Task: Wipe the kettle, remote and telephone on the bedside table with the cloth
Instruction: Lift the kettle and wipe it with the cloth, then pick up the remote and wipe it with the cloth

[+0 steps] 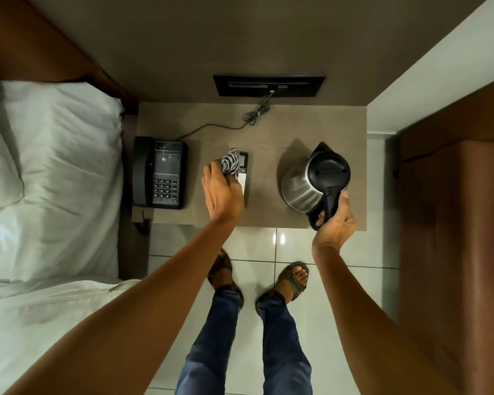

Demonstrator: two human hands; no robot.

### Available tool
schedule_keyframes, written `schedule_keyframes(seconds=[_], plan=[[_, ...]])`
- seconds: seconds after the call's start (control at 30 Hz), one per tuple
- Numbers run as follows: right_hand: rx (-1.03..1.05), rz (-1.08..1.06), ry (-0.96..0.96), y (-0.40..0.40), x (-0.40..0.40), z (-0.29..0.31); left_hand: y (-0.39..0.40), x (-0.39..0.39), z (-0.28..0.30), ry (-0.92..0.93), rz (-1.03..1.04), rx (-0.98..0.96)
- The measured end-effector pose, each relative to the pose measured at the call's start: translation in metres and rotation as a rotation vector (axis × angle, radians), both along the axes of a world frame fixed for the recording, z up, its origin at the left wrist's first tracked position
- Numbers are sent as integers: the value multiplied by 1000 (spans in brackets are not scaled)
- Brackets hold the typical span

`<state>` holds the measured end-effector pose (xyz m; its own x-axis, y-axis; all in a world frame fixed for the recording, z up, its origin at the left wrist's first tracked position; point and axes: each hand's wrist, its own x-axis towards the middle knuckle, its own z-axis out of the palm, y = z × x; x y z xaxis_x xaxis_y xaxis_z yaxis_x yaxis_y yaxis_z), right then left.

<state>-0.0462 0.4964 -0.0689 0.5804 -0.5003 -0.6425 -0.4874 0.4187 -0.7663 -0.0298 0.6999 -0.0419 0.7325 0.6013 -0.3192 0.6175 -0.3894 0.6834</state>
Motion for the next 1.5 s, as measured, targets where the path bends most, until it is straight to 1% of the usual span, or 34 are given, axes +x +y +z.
schedule_keyframes(seconds=[0.1, 0.17, 0.23, 0.3, 0.33, 0.37, 0.4, 0.43, 0.47, 0.53, 0.63, 0.67, 0.73, 0.77, 0.8, 0.87, 0.97, 1.1, 1.17, 1.23, 1.3, 1.37, 1.43, 1.5], plan=[[15, -1, -46, 11, -9, -3, 11, -4, 3, 14, 166, -108], [4, -18, -31, 13, -13, -6, 20, -9, 3, 6, 150, -100], [-4, -64, 12, 13, -17, -12, 30, -15, 2, -10, 78, -65], [-22, -137, 117, 18, -29, -16, 40, -21, -1, -12, 49, -52], [-75, -204, 195, 23, -37, -21, 44, -24, -1, -9, 53, -56], [-144, -245, 311, 32, -45, -23, 49, -26, -2, -4, 62, -62], [-200, -228, 449, 45, -54, -24, 53, -28, -3, 1, 72, -67], [-203, -130, 534, 60, -60, -24, 57, -29, -4, 4, 78, -70], [-146, 0, 527, 75, -65, -27, 59, -31, -4, 3, 77, -69], [-64, 211, 373, 109, -61, -33, 68, -35, -7, -17, 17, -40], [-176, 464, 139, 145, -30, -49, 83, -39, -18, -68, -222, 49], [-270, 561, 117, 154, -18, -58, 89, -39, -22, -78, -282, 65], [-572, 796, 151, 167, 6, -79, 99, -37, -28, -84, -338, 78], [-677, 880, 169, 172, 16, -88, 103, -36, -31, -78, -352, 78], [-742, 934, 181, 174, 22, -93, 105, -35, -32, -71, -366, 74], [-814, 971, 172, 182, 29, -102, 109, -33, -36, -60, -387, 66], [-844, 968, 177, 189, 28, -109, 114, -29, -43, -49, -375, 59], [-808, 945, 161, 190, 31, -114, 117, -21, -46, -58, -371, 63], [-727, 934, 130, 186, 33, -117, 118, -17, -49, -69, -362, 74], [-533, 904, 119, 181, 35, -116, 115, -12, -51, -75, -350, 75], [-282, 872, 105, 177, 36, -113, 113, -8, -52, -87, -345, 85], [-70, 836, 44, 174, 34, -110, 111, -3, -50, -108, -351, 91], [92, 811, -5, 170, 35, -102, 108, 4, -46, -132, -368, 99], [228, 777, 27, 168, 38, -94, 105, 12, -41, -146, -385, 126]])
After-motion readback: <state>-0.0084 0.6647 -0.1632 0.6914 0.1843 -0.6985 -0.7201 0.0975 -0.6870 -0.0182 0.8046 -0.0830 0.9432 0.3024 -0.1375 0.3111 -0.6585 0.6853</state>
